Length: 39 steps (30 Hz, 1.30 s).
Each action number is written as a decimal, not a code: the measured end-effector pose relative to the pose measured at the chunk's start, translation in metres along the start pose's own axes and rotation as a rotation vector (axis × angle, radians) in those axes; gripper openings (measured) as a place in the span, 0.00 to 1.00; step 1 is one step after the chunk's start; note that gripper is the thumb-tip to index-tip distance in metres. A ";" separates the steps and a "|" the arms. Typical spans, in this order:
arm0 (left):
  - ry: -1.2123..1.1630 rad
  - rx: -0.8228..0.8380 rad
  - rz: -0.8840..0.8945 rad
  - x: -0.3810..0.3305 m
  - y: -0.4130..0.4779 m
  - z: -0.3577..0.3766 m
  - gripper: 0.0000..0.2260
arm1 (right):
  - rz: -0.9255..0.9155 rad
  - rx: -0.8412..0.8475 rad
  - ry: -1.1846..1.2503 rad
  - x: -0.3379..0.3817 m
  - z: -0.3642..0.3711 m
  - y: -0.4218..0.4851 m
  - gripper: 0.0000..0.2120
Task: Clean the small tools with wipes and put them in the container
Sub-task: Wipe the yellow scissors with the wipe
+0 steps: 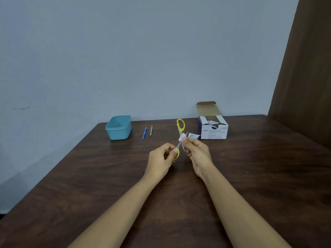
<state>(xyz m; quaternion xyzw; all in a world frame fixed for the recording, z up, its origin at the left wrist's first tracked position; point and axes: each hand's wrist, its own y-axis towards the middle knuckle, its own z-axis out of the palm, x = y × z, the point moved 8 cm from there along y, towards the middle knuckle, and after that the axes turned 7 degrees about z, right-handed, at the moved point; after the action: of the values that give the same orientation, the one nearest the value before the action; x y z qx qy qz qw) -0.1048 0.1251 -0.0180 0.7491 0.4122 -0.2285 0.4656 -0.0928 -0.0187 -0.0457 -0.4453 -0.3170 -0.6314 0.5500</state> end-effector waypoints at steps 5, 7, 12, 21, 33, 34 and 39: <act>0.015 -0.008 0.023 -0.001 0.001 -0.001 0.05 | -0.017 -0.020 0.004 0.002 -0.001 0.000 0.01; 0.018 -0.005 0.037 -0.004 0.001 -0.001 0.05 | -0.018 -0.044 0.016 0.001 -0.004 0.001 0.01; 0.039 0.005 0.076 -0.010 0.000 0.000 0.05 | -0.039 -0.066 0.000 0.003 -0.004 0.003 0.05; 0.046 0.027 0.090 -0.011 0.000 0.002 0.05 | -0.029 -0.080 0.058 0.003 -0.006 0.003 0.03; 0.050 0.018 0.085 -0.011 0.000 0.001 0.05 | -0.030 -0.061 0.056 0.005 -0.005 0.004 0.02; 0.045 0.014 0.082 -0.011 0.000 0.001 0.05 | -0.023 -0.069 0.073 0.004 -0.006 0.004 0.02; 0.030 0.027 0.077 -0.012 -0.001 0.004 0.06 | 0.015 -0.101 0.140 0.000 -0.011 0.006 0.02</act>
<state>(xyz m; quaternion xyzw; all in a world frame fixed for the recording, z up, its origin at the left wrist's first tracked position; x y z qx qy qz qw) -0.1121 0.1170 -0.0120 0.7739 0.3870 -0.2048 0.4576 -0.0894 -0.0296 -0.0506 -0.4297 -0.2422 -0.6721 0.5523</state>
